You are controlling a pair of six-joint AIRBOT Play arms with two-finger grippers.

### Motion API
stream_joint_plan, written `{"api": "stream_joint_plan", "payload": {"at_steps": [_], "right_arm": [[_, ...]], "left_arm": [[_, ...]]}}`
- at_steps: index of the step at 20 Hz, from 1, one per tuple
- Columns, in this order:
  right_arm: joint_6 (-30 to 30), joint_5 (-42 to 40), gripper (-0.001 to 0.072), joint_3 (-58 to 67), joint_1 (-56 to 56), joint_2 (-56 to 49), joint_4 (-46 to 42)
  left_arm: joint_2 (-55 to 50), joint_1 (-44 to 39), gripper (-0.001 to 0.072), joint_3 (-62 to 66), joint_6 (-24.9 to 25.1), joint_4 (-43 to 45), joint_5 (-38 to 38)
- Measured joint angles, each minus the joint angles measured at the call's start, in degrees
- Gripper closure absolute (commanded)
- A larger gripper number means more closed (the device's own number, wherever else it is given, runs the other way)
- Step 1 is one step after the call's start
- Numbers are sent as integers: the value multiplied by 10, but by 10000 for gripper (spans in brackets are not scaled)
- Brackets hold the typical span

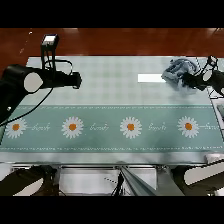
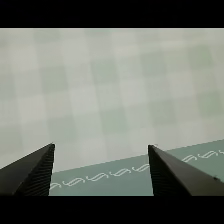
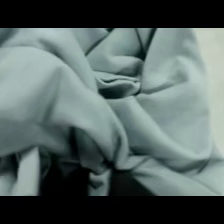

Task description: Fold the shirts.

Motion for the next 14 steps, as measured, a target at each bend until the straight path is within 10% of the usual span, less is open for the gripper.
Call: {"api": "stream_joint_plan", "payload": {"at_steps": [5,14], "right_arm": [[-106,36,674,-1,-1,66,113],[-417,68,674,-1,-1,480,410]], "left_arm": [[7,0,-7,46,2,0,-12],[95,-10,-7,263,40,0,-121]]}}
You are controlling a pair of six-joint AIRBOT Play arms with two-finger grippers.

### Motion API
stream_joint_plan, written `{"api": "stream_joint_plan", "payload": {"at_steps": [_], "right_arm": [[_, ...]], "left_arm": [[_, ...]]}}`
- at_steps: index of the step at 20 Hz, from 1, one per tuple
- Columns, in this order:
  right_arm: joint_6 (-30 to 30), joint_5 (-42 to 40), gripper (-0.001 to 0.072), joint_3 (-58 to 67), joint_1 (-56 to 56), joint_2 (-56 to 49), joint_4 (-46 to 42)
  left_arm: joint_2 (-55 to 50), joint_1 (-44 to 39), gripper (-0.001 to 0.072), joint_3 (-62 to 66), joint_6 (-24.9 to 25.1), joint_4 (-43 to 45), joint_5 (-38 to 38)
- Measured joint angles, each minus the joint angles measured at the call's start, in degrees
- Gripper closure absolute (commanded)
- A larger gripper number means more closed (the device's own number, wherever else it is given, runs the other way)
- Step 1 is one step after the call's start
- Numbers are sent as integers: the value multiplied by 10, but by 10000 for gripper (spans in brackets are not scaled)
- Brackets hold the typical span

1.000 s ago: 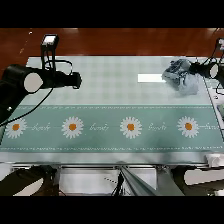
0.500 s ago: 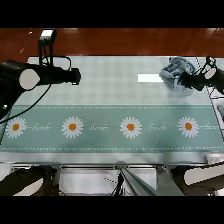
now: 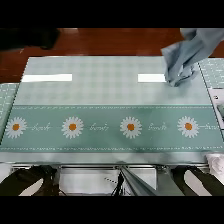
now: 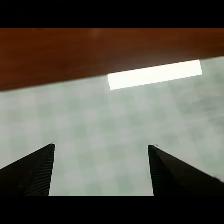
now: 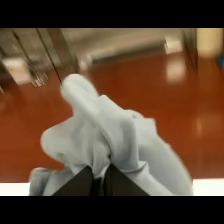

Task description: Fold the shirts.

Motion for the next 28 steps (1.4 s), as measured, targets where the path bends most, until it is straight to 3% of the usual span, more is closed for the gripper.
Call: {"api": "stream_joint_plan", "payload": {"at_steps": [4,8,13,18,19,20,21,22,24,28], "right_arm": [[-40,56,675,0,0,124,54],[-43,170,675,0,11,140,70],[-26,259,674,0,166,37,-1],[14,251,671,0,413,-129,-91],[20,249,585,0,456,-164,-104],[30,246,403,0,492,-194,-119],[37,243,313,0,518,-217,-133],[47,241,270,0,537,-235,-154],[75,249,264,0,558,-251,-216],[138,327,180,0,529,-209,-437]], "left_arm": [[60,-3,-7,47,10,-6,-73],[87,-4,-7,56,-3,-9,-167],[93,-4,-7,14,-14,-22,-220],[96,-4,-7,-64,-17,-30,-239],[97,-4,-6,-87,-17,-31,-243],[99,-4,-6,-109,-17,-32,-247],[100,-4,-7,-135,-17,-32,-250],[100,-4,-7,-159,-17,-32,-250],[101,-4,-6,-212,-18,-33,-245],[102,-4,-6,-332,-18,-53,-212]]}}
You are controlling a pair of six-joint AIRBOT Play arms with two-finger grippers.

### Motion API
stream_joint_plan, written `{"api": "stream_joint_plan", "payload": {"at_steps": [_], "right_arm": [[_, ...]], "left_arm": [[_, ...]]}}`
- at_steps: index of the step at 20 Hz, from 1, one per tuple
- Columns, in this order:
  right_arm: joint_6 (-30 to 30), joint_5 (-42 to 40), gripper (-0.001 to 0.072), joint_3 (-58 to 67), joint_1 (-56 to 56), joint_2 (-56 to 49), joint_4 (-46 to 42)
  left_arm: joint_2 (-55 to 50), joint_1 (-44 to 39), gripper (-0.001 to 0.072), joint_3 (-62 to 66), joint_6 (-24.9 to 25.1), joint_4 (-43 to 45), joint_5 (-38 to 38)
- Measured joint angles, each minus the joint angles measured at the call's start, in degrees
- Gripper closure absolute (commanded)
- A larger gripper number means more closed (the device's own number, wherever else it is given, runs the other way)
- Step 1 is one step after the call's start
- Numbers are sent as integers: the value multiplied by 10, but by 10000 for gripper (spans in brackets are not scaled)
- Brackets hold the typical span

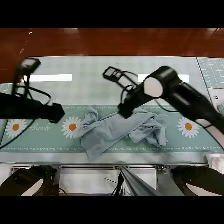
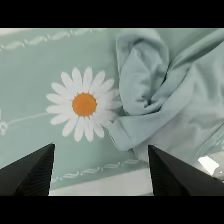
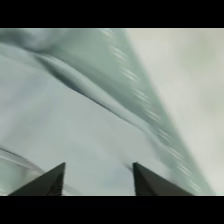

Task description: Fold the shirts.

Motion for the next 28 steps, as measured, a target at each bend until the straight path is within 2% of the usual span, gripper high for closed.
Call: {"api": "stream_joint_plan", "payload": {"at_steps": [2,4,8,12,19,26,28], "right_arm": [[26,25,179,0,-66,41,-82],[43,39,179,0,-166,77,-101],[40,54,179,-1,-402,116,-11],[23,33,180,-20,-564,126,116],[0,6,180,-86,-632,130,226],[-12,5,180,-114,-639,130,256],[-12,7,180,-116,-639,131,260]], "left_arm": [[0,0,-6,-62,0,-34,22],[4,1,-6,-130,3,-78,49],[26,22,-5,-245,18,-181,103],[59,63,-5,-333,42,-264,125],[49,82,-4,-429,87,-399,191],[-63,84,11,-444,158,-512,246],[-108,84,484,-441,186,-534,255]]}}
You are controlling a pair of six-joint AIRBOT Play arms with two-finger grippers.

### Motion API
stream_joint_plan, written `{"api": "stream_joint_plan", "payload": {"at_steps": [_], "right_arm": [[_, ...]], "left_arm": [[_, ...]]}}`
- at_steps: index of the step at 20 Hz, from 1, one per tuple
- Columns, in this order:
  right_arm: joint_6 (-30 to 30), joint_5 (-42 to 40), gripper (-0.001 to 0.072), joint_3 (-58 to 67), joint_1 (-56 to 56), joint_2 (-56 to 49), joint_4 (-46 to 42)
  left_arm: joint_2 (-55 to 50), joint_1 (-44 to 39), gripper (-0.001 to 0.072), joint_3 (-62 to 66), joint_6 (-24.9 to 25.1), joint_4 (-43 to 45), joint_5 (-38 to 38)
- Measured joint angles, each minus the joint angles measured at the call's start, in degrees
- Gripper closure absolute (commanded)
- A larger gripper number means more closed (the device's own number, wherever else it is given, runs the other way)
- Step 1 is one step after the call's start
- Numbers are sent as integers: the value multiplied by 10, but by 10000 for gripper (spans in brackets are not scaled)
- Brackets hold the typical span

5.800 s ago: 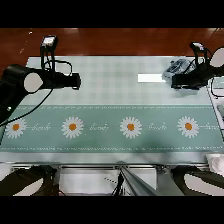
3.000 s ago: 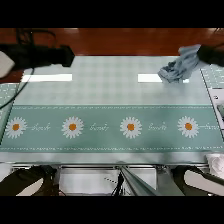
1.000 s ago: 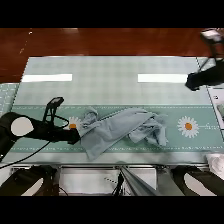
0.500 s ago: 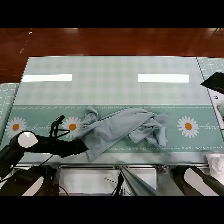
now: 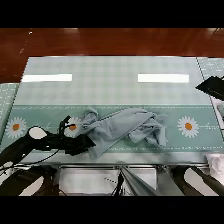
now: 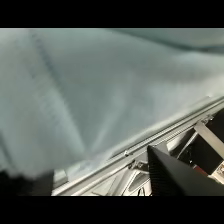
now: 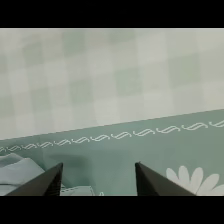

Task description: Fold the shirts.

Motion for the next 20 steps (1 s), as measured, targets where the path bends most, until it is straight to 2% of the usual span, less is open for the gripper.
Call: {"api": "stream_joint_plan", "payload": {"at_steps": [2,8,11,14,20], "right_arm": [[-1,4,180,-1,0,0,1],[-14,27,181,-56,-1,2,-21],[-37,26,179,-144,-1,5,28],[-71,20,180,-227,-1,7,88],[-103,-30,181,-317,26,7,130]], "left_arm": [[-40,0,685,6,39,-22,18],[-85,0,687,28,126,-84,18],[-83,0,686,31,155,-96,-15],[-66,0,687,33,170,-101,-39],[-26,0,686,33,165,-105,-62]]}}
